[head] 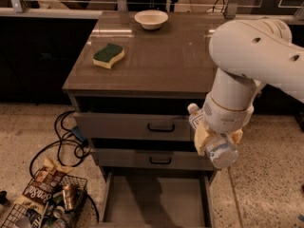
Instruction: Place blue plastic bottle into bottom drawer
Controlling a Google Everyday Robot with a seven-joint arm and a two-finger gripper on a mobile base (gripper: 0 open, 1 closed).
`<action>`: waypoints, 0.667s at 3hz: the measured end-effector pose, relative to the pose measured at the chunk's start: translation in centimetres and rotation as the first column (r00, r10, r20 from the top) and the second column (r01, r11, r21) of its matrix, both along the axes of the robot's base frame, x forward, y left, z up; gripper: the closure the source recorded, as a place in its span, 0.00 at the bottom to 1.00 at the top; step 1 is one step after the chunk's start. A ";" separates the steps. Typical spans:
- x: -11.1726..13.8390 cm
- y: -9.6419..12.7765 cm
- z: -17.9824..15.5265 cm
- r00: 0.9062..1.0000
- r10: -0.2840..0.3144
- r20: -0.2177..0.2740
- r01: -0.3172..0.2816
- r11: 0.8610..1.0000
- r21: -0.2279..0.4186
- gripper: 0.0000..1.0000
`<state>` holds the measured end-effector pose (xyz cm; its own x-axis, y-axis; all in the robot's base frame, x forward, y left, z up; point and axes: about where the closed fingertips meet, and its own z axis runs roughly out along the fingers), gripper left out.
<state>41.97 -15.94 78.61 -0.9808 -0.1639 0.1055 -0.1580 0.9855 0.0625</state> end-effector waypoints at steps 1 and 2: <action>-2.4 0.5 -1.4 0.996 0.084 0.005 -0.084 0.996 0.018 1.00; -7.1 1.0 -2.8 0.981 0.191 0.021 -0.192 0.979 0.063 1.00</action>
Offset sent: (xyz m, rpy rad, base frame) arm -0.1583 0.0092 -0.0566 0.1285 -0.0045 0.3738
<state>34.85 -14.98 75.80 -0.9321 -0.3545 0.0743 -0.3444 0.9310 0.1210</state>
